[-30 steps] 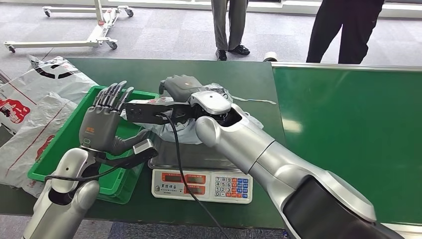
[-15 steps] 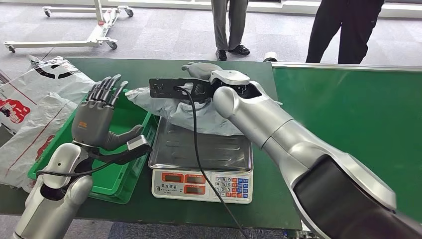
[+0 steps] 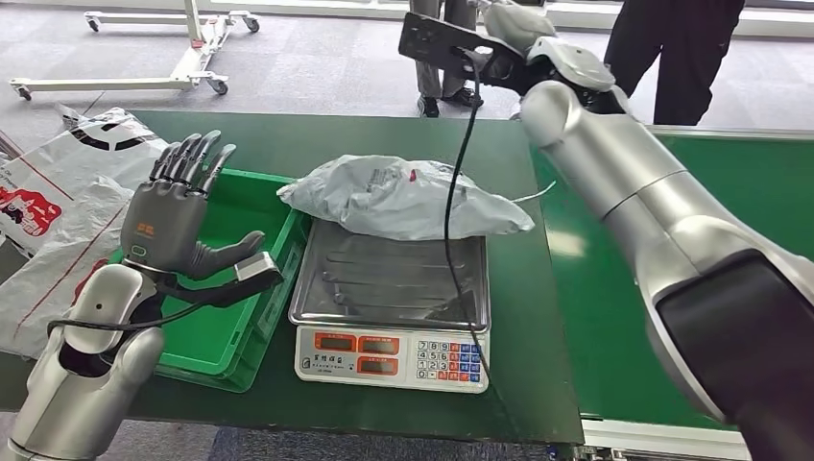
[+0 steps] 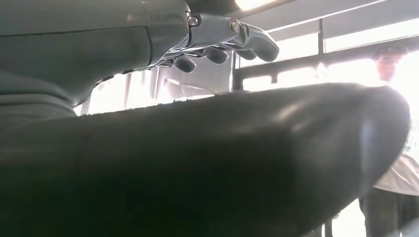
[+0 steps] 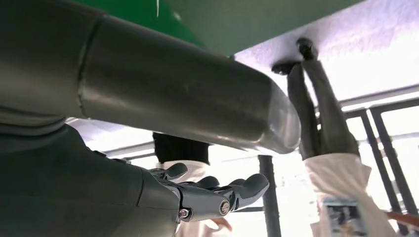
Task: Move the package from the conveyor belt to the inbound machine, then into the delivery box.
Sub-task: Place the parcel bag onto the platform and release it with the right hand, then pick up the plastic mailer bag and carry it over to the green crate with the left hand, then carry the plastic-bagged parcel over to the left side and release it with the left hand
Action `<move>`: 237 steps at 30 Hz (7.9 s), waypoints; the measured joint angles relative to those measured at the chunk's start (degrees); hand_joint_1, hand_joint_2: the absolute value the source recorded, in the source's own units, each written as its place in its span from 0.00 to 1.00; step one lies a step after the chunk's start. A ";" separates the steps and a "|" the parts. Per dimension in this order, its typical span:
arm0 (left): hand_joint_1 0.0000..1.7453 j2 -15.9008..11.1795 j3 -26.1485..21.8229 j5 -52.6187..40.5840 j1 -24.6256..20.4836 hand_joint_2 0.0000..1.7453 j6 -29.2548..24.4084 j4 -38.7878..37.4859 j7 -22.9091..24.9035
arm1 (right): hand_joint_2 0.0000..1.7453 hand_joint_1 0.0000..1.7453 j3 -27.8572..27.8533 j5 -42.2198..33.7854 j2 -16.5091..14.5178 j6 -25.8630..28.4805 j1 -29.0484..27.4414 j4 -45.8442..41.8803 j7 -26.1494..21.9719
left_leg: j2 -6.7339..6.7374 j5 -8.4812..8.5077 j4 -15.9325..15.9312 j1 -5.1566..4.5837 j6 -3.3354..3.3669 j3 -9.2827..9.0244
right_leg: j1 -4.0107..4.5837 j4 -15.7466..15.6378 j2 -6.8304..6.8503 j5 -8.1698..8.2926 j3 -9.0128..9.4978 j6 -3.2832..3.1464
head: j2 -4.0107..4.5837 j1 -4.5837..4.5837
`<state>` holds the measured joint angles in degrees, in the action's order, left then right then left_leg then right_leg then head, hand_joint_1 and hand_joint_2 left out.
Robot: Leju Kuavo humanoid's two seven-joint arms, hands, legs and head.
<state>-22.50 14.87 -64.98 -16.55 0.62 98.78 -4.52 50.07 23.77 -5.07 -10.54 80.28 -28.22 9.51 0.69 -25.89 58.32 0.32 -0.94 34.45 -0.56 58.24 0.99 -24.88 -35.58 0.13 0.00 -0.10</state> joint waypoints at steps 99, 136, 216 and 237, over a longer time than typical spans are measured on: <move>0.00 -1.65 40.82 38.37 -50.28 1.00 19.57 -41.73 1.37 | 0.00 0.00 8.05 3.11 40.46 -11.17 -9.38 -28.65 -6.30 | 0.15 0.27 0.27 0.06 0.28 0.66 | -0.01 -0.08 -0.18 0.51 -0.54 0.34 | 0.00 0.01; 1.00 17.80 45.25 21.29 -37.88 1.00 14.75 -60.03 -8.81 | 0.00 0.00 2.41 11.52 35.97 -4.46 -20.40 -27.23 -5.47 | 0.05 0.26 0.28 0.04 0.39 0.70 | -0.07 -0.08 -0.06 0.49 -0.50 0.41 | 0.00 0.01; 1.00 -22.09 32.57 19.47 -51.16 1.00 14.48 -43.33 -2.22 | 0.00 0.00 -17.91 11.38 54.11 -4.61 -38.04 -44.89 -6.72 | 0.16 0.31 0.10 0.04 0.37 0.80 | -0.06 -0.03 -0.13 0.42 -0.73 0.36 | 0.00 0.01; 1.00 -37.22 16.62 26.99 -18.13 1.00 13.39 -23.40 -2.26 | 0.00 0.00 -23.41 14.00 55.06 -4.85 -43.50 -47.18 -5.00 | 0.23 0.20 0.04 0.00 0.29 0.79 | -0.09 -0.07 -0.21 0.30 -0.78 0.29 | 0.00 0.01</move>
<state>-59.72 31.49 -37.99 -34.68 14.01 75.38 -6.78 26.65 37.77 49.99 -15.39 36.78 -75.40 4.51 0.91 -25.69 58.36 0.32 -0.65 35.24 -0.65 58.17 0.77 -24.58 -36.37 0.41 0.00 -0.09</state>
